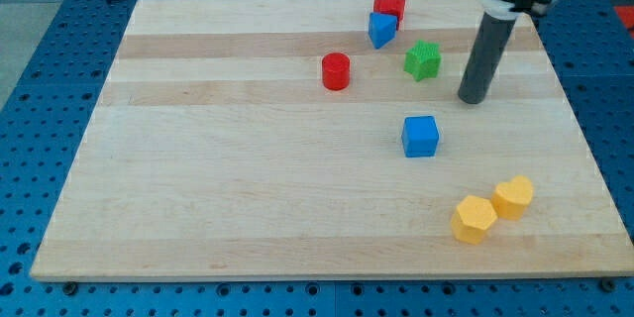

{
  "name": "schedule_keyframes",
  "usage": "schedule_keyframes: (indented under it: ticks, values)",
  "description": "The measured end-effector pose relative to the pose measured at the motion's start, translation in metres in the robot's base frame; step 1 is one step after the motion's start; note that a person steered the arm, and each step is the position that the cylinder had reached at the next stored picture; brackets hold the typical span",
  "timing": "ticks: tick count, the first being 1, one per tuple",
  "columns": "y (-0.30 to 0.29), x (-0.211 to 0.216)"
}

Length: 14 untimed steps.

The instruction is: Move blue cube towards yellow hexagon

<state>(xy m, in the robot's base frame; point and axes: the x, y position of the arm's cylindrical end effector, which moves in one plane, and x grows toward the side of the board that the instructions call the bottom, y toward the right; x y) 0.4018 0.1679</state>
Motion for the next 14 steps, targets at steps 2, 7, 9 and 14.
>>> schedule_keyframes:
  ticks: [2,7,9,14]
  values:
    - [-0.022,0.038]
    - [-0.06,0.057]
    - [-0.058,0.118]
    - [-0.11,0.11]
